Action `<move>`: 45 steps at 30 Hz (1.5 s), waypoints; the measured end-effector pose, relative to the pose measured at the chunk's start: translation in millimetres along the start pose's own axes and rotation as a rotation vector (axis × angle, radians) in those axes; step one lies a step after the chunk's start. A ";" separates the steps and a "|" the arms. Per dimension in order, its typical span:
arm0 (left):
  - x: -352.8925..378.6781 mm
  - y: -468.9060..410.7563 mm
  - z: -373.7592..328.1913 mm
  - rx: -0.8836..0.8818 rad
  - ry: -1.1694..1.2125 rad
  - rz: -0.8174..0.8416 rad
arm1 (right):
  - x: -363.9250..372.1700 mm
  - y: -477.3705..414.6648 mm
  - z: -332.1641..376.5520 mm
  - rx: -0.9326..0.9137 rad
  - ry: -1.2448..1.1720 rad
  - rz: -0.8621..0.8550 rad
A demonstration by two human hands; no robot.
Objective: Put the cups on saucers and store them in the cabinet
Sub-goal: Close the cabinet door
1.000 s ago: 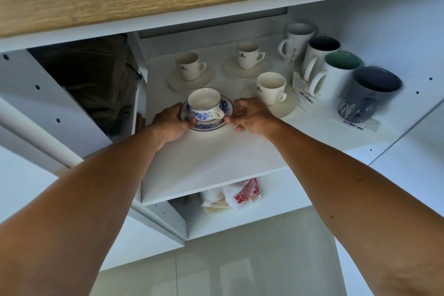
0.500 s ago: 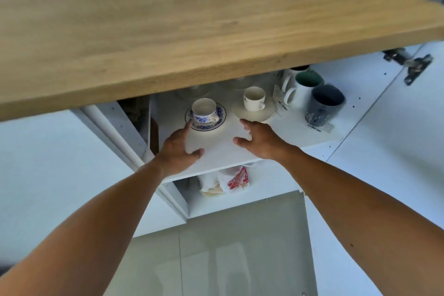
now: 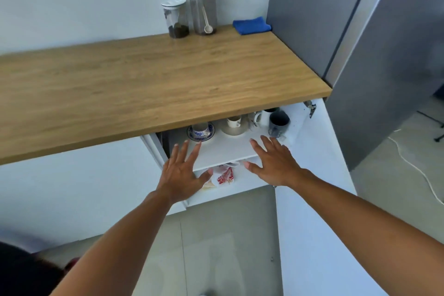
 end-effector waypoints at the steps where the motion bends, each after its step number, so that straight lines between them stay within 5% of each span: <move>1: -9.0 9.6 -6.3 -0.003 0.011 -0.005 | -10.1 13.3 -2.2 0.006 -0.001 -0.009; 16: -25.7 74.0 -106.1 0.109 0.132 0.122 | -57.1 170.3 -65.4 0.260 -0.108 -0.011; 23: 38.4 116.5 -173.3 0.191 0.208 0.327 | -3.4 263.3 -100.2 0.452 -0.269 0.042; 32: 103.7 201.9 -287.9 0.549 0.222 0.576 | 86.1 378.1 -140.6 0.633 -0.610 0.123; 45: 130.5 237.3 -297.9 0.630 0.343 0.660 | 98.5 381.6 -122.0 0.599 -0.792 0.094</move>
Point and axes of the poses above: each hand's wrist, its own y-axis away from the middle knuckle, its own x-axis out of the palm, z = x × y, the point moved 8 cm from there along -y, towards the middle knuckle, and after that the axes turned 4 degrees about x, right-handed, at the moved point
